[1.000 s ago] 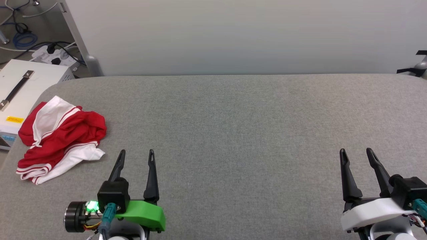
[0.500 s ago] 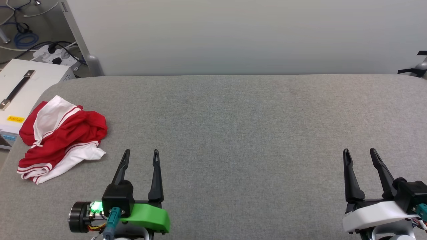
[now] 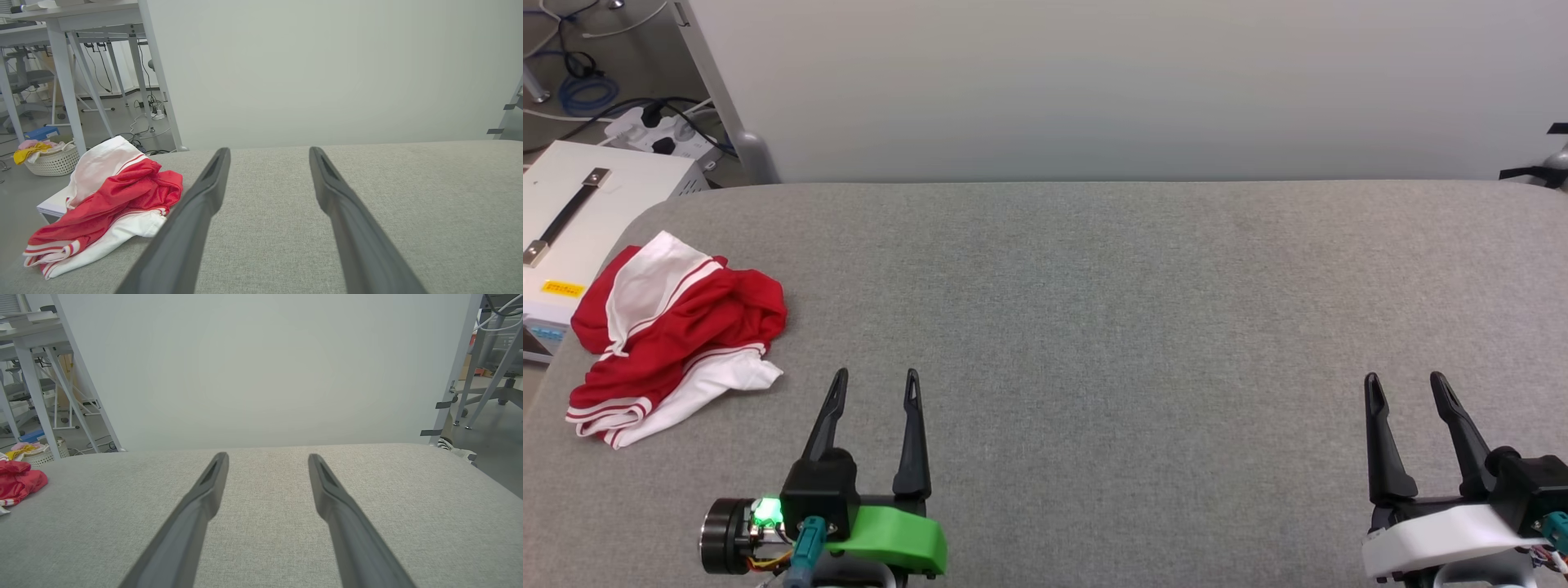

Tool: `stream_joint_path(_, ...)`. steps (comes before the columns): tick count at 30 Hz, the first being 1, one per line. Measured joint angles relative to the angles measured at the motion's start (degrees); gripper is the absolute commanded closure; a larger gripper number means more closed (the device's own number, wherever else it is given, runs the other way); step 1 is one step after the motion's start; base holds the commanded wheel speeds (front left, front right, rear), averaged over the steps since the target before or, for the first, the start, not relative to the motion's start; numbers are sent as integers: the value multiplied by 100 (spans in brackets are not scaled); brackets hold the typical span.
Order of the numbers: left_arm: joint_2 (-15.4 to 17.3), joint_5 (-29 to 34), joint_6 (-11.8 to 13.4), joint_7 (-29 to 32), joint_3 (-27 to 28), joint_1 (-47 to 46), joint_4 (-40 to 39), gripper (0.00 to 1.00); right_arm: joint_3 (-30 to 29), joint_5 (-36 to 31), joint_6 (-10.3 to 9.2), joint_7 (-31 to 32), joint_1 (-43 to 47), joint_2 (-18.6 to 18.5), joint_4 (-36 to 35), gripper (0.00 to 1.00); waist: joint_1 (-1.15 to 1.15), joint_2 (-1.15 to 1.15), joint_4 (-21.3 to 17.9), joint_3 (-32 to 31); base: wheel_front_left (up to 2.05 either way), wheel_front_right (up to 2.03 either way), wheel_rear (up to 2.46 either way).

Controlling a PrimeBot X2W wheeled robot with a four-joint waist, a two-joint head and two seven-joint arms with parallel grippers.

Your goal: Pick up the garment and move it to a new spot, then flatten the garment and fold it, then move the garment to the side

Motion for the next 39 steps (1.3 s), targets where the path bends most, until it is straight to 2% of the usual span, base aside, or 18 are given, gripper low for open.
stream_joint_path(39, -7, -108, 56, -174, -101, 61, 241, 0, 29, 19, 0, -158, 49, 2, 110, 0, 0, 0, 80, 1, 0, 0, 0)
